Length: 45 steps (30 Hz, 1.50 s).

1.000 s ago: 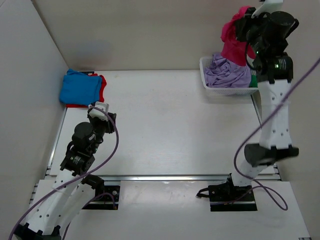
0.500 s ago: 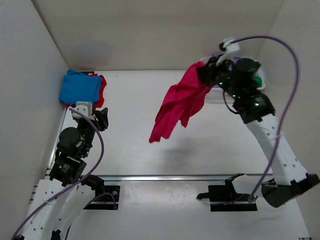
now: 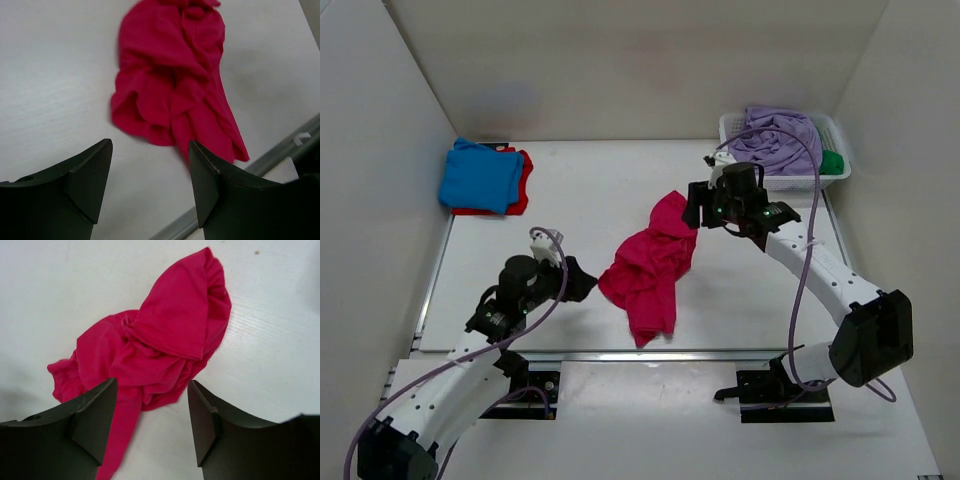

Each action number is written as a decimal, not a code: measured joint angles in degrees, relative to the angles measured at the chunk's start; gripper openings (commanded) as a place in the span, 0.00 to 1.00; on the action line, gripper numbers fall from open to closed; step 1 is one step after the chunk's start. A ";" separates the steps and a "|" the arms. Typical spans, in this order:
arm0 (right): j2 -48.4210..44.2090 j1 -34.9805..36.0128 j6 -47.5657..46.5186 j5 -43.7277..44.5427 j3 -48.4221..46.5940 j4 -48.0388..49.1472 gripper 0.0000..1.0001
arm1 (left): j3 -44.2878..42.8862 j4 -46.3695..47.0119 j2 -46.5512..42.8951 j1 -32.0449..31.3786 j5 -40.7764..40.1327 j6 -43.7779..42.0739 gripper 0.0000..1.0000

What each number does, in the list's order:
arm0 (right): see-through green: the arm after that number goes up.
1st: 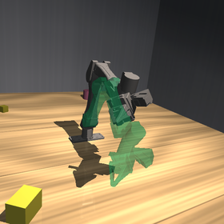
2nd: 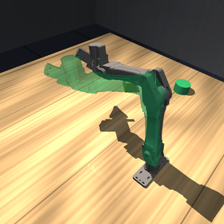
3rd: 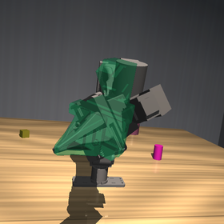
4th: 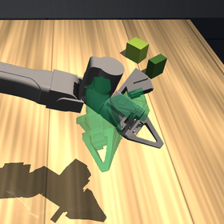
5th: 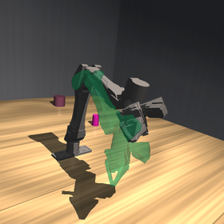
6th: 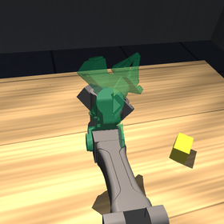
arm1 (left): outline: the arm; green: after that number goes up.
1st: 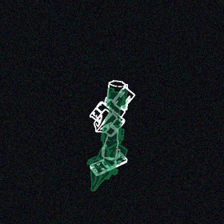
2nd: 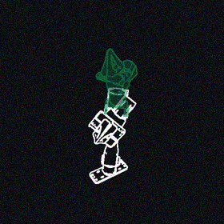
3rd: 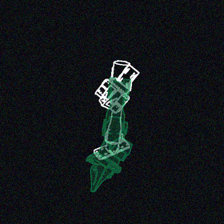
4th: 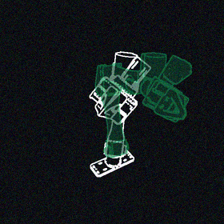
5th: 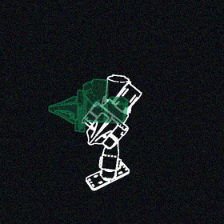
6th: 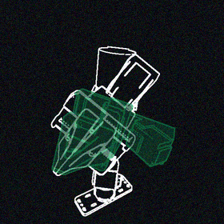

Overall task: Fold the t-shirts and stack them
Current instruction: Move the tshirt to the center of the board, then flatten out the tshirt

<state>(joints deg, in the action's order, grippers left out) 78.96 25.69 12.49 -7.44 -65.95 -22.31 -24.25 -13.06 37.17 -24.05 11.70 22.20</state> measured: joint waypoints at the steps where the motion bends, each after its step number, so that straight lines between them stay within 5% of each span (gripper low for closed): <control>1: -0.17 -0.66 -0.09 0.17 0.11 0.26 0.56 | 1.75 0.59 0.13 -1.40 0.22 1.57 0.71; 10: 9.35 -1.16 -1.88 0.35 0.07 3.34 0.64 | 2.89 4.92 0.26 -0.20 3.02 6.62 0.70; 22: 23.08 -5.86 0.20 -3.15 -1.40 6.82 0.31 | 3.98 5.55 -0.28 1.31 3.93 7.28 0.70; 38: 26.69 -6.56 4.28 -6.71 -2.03 9.27 0.42 | 4.81 5.38 -1.44 3.28 3.96 6.75 0.72; 42: 28.00 -6.75 4.26 -7.61 -3.10 8.59 0.00 | 5.16 5.31 -1.81 3.34 3.93 6.75 0.72; 45: 28.37 -6.75 4.90 -8.20 -3.39 8.09 0.00 | 5.16 5.33 -2.21 3.50 3.93 6.69 0.73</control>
<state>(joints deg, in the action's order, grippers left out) 107.33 18.94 17.39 -15.64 -69.34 -14.22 -19.09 -7.73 34.96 -20.56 15.64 28.88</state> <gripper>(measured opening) 0.015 0.719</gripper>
